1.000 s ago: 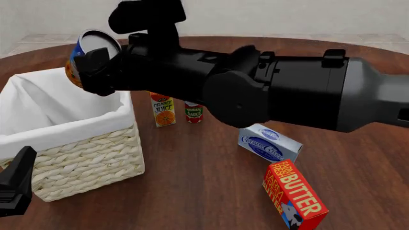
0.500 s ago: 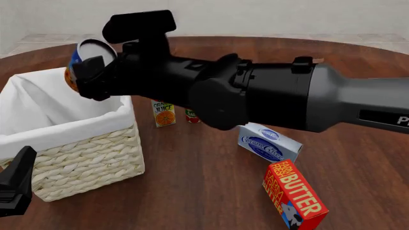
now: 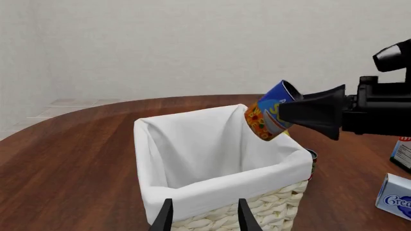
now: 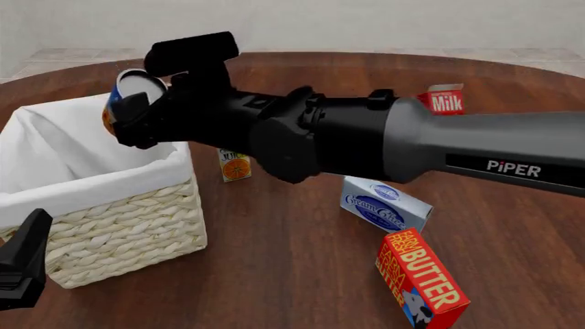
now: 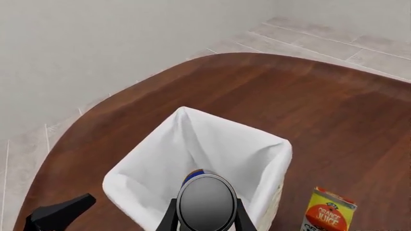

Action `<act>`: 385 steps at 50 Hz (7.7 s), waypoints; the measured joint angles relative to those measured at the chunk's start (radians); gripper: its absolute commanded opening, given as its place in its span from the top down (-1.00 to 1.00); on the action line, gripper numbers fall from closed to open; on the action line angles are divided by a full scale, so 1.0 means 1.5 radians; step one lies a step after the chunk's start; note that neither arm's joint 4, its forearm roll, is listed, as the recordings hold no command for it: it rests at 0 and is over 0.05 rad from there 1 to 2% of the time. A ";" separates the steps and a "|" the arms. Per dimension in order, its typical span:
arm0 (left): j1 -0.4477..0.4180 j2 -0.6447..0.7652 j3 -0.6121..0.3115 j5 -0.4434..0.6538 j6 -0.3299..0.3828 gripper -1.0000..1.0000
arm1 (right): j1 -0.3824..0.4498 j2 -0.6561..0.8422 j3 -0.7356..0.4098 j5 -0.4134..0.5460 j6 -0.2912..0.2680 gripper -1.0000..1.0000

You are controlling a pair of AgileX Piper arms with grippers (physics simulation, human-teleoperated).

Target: Pick up the alphabet soup and the tomato sauce, and put them in the basket.

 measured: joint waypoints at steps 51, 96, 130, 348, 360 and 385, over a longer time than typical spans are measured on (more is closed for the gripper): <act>0.000 0.000 0.000 0.000 0.000 -1.00 | -0.011 0.104 -0.086 0.024 -0.018 1.00; 0.000 0.000 0.000 0.000 0.000 -1.00 | -0.026 0.113 -0.126 0.033 0.001 -1.00; 0.000 0.000 0.000 0.000 0.000 -1.00 | -0.029 0.029 -0.073 0.023 0.020 -1.00; 0.000 0.000 0.000 0.000 0.000 -1.00 | -0.298 0.042 0.073 0.022 -0.081 -1.00; 0.000 0.000 0.000 0.000 0.000 -1.00 | -0.289 0.062 0.066 0.026 -0.086 -1.00; 0.000 0.000 0.000 0.000 0.000 -1.00 | -0.276 0.115 0.033 0.034 -0.097 -1.00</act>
